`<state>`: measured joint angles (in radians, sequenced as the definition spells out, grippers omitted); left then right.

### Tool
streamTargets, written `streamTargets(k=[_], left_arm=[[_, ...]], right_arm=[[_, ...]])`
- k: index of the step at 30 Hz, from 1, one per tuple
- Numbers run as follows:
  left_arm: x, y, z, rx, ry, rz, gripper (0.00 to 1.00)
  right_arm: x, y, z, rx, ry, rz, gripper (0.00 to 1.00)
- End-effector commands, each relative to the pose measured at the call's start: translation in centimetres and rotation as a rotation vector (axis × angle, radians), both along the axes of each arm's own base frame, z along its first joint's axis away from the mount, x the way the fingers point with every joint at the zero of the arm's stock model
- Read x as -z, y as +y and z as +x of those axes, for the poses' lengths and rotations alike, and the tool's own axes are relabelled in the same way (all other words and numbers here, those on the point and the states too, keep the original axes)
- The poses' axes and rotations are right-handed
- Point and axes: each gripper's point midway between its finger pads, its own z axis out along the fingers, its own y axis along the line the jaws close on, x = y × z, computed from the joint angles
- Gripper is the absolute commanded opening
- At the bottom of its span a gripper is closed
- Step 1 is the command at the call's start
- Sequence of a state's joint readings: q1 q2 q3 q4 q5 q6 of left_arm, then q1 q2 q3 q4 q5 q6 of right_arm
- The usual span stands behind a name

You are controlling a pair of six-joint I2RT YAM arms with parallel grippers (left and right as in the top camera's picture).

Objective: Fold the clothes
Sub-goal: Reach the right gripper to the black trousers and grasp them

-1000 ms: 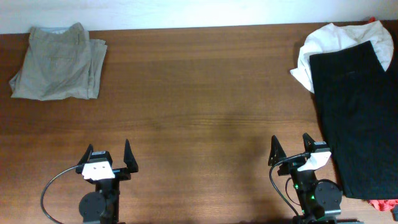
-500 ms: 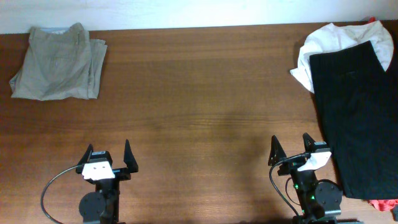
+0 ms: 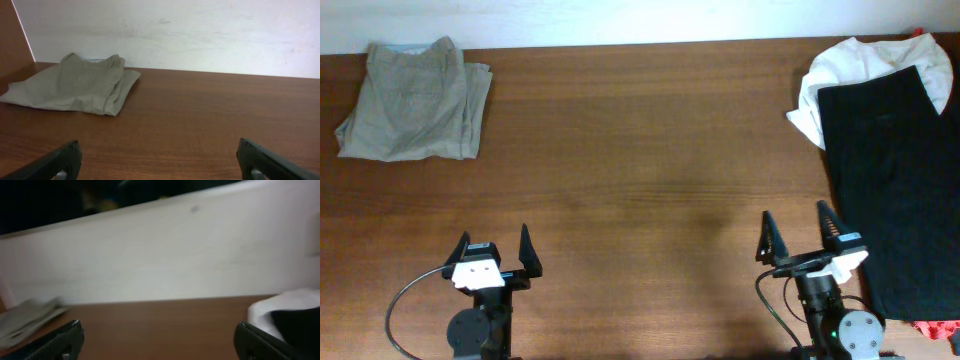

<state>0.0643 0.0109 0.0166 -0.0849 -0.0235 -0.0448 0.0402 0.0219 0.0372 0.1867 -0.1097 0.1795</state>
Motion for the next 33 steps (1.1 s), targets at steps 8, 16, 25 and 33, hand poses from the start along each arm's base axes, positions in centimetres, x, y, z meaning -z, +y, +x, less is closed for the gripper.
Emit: streamTargets(k=[8, 16, 25, 33], left_arm=[[0.2, 0.1, 0.0, -0.002, 0.001, 0.012, 0.99], [0.2, 0.1, 0.0, -0.002, 0.001, 0.012, 0.99], [0.2, 0.1, 0.0, -0.002, 0.001, 0.012, 0.99], [0.2, 0.1, 0.0, -0.002, 0.001, 0.012, 0.99]], right_arm=[[-6.7, -6.4, 11.0, 0.411, 0.356, -0.25, 0.99], [2.7, -13.5, 27.4, 0.508, 0.891, -0.395, 0.99], [17.7, -18.7, 31.3, 0.535, 1.018, -0.454, 0.94], [21.2, -20.7, 30.6, 0.498, 1.067, -0.406, 0.86]])
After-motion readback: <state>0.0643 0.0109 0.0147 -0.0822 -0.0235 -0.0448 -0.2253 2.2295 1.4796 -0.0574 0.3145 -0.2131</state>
